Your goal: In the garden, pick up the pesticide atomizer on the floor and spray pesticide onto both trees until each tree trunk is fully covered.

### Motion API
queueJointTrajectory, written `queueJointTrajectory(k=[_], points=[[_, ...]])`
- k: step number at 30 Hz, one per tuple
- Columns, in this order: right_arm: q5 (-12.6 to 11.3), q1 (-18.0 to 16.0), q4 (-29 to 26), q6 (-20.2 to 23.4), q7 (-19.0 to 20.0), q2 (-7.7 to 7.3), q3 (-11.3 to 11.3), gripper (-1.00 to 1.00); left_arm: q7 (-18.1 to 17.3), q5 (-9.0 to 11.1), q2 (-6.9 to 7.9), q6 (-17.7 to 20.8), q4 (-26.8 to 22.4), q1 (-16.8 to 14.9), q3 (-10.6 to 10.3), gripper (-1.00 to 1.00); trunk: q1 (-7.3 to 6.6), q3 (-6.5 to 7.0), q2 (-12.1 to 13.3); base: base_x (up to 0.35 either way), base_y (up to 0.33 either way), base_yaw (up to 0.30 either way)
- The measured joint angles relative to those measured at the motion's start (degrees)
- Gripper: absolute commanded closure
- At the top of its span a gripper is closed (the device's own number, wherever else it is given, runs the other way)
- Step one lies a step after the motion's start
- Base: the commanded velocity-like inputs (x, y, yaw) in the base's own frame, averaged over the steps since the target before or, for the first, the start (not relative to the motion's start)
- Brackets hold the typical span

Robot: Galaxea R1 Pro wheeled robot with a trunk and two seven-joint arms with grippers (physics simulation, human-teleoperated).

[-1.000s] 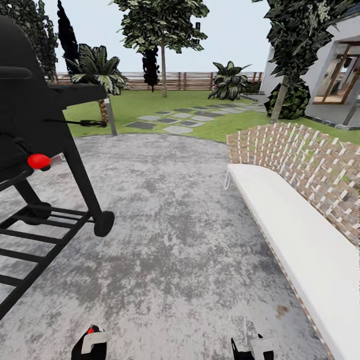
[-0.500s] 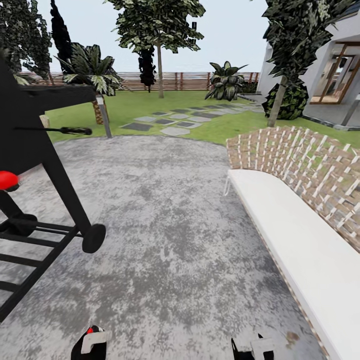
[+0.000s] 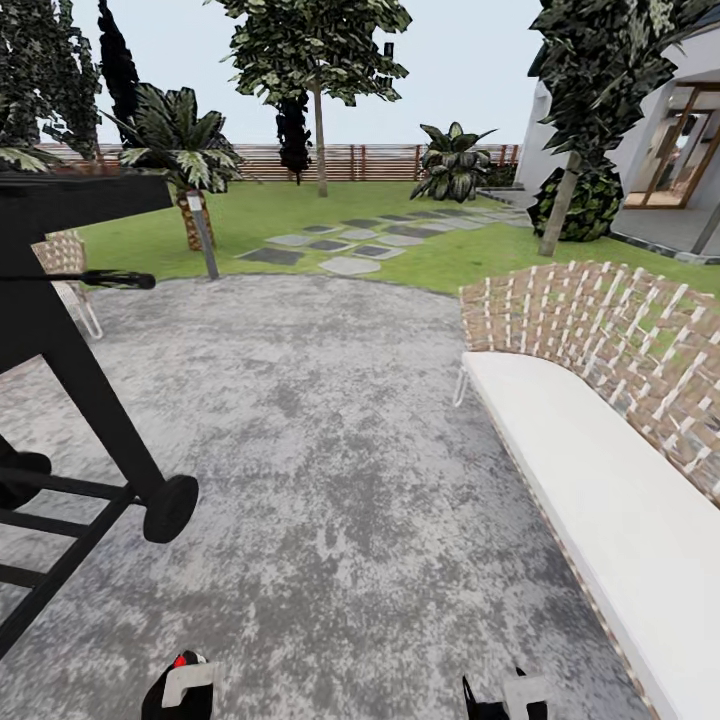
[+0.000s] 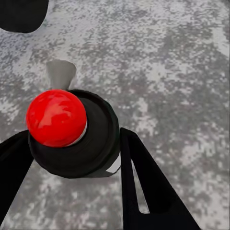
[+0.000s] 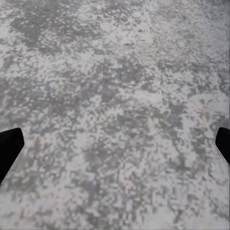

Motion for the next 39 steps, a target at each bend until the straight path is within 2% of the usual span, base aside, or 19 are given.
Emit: queueJointTrajectory(k=[39], points=[[0.10,0.00,0.09,0.00,0.06,0.00,0.00,-1.00,-0.03,0.00,0.01,-0.02,0.03,0.00,0.00,1.00,0.00,0.00,0.00,0.338,0.000,0.000]])
